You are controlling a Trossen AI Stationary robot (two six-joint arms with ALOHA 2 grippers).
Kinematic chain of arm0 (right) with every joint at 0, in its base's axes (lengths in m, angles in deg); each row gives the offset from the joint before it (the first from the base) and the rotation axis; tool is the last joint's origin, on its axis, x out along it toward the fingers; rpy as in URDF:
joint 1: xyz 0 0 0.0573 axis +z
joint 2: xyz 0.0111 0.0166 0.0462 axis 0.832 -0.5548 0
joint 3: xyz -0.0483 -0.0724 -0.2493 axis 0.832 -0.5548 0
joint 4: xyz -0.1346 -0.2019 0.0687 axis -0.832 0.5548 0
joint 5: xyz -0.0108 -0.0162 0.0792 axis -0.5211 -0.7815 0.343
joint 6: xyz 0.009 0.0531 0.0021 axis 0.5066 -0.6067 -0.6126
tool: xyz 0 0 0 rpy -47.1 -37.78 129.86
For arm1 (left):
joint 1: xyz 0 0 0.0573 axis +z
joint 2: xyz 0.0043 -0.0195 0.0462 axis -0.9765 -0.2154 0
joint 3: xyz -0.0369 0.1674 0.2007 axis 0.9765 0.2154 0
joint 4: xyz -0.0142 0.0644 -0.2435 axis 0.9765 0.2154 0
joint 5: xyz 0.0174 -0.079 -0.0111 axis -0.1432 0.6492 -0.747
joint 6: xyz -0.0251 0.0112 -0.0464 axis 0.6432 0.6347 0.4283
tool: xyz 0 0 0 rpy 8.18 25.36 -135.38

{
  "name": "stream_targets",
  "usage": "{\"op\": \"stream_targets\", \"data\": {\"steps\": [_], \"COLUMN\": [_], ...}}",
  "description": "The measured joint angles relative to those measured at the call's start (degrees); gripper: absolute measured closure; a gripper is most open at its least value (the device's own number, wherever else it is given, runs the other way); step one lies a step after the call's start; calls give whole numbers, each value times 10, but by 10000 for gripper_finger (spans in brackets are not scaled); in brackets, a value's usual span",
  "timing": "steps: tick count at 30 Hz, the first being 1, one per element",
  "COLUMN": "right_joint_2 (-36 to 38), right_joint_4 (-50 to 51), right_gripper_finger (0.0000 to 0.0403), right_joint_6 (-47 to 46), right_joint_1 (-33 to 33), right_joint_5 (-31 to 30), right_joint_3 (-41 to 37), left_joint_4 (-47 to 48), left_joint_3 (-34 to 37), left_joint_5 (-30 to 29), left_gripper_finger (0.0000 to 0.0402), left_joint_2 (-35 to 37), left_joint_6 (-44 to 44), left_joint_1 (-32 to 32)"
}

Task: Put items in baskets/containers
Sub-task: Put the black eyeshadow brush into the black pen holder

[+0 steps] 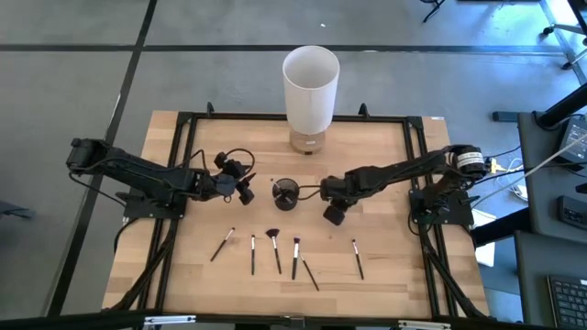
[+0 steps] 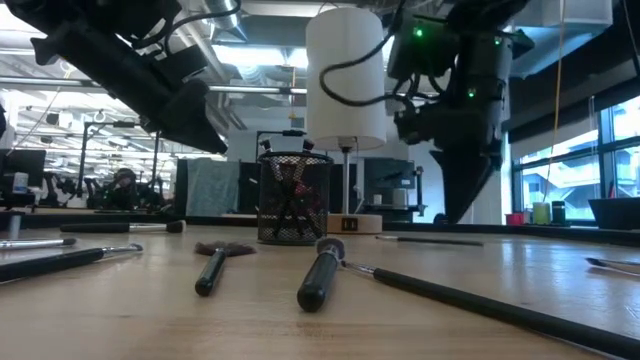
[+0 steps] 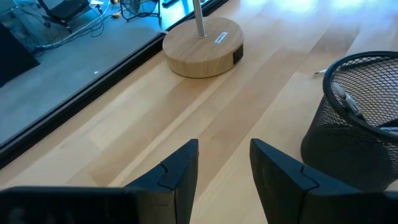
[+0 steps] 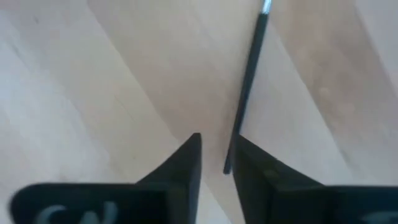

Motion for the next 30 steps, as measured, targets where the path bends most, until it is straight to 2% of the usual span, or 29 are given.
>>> {"op": "stream_targets", "data": {"steps": [4,7,13,17,24,30], "right_joint_2": [-6,-7,-14,-41,-94,-117], "right_joint_4": [-1,-49,-150,-161,-163,-156], "right_gripper_finger": [271,258,254,254,260,324], "right_joint_6": [2,15,40,56,85,90], "right_joint_1": [0,-4,-20,-30,-48,-54], "right_joint_5": [-8,-63,-122,-141,-130,-50], "right_joint_3": [0,-2,-2,-2,0,2], "left_joint_4": [-1,-1,-1,-1,1,3], "left_joint_3": [0,0,0,0,0,0], "left_joint_5": [0,0,0,0,1,-2], "left_gripper_finger": [261,261,261,261,261,261], "left_joint_2": [0,0,0,0,0,0], "left_joint_6": [-8,-8,-9,-10,-10,-6], "left_joint_1": [2,2,2,2,0,-4]}}
